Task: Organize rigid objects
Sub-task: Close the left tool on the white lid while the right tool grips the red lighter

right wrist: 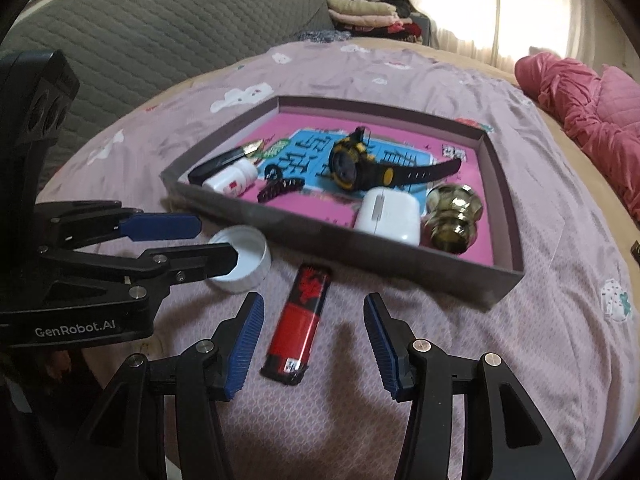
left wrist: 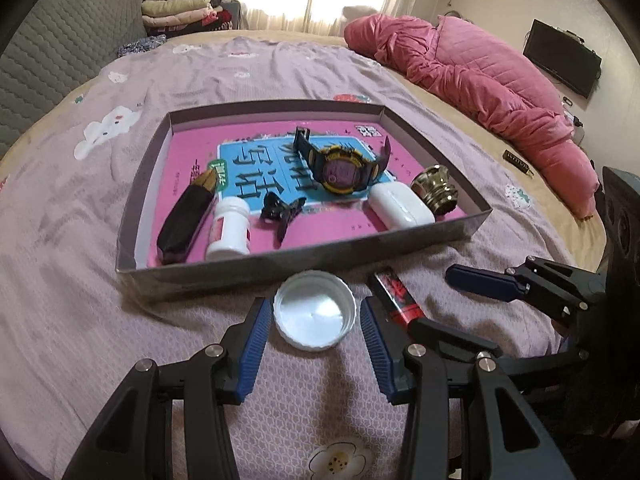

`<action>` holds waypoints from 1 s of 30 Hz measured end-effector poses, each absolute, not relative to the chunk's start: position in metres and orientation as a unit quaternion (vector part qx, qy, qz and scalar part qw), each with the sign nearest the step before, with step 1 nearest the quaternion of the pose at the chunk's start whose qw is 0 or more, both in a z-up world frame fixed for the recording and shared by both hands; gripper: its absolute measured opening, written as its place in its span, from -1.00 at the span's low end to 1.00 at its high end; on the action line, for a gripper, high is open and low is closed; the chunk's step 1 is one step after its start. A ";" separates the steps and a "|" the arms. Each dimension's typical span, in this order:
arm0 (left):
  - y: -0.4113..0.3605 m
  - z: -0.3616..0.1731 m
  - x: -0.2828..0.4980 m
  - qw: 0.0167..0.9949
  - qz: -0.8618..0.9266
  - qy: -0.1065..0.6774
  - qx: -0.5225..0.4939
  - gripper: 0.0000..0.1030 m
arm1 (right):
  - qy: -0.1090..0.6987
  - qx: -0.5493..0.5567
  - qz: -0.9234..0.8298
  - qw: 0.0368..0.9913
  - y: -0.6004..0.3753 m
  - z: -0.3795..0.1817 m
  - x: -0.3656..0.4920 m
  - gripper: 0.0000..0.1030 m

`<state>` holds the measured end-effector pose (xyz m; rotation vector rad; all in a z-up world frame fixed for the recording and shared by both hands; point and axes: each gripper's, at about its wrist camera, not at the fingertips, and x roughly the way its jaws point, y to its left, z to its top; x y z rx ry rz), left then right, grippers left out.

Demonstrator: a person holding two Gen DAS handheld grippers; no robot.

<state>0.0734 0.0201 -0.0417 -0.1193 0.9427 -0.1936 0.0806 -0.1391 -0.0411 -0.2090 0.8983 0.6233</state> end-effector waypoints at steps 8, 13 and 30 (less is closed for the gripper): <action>0.017 -0.051 0.077 0.877 -0.095 0.468 -0.055 -0.10 | 0.441 -0.096 0.298 0.841 -0.136 -0.051 0.084 0.04; 0.018 -0.053 0.079 0.875 -0.095 0.470 -0.059 -0.05 | 0.451 -0.092 0.295 0.837 -0.132 -0.057 0.089 0.04; 0.013 -0.070 0.091 0.870 -0.091 0.482 -0.053 0.03 | 0.460 -0.108 0.293 0.831 -0.125 -0.070 0.098 -0.09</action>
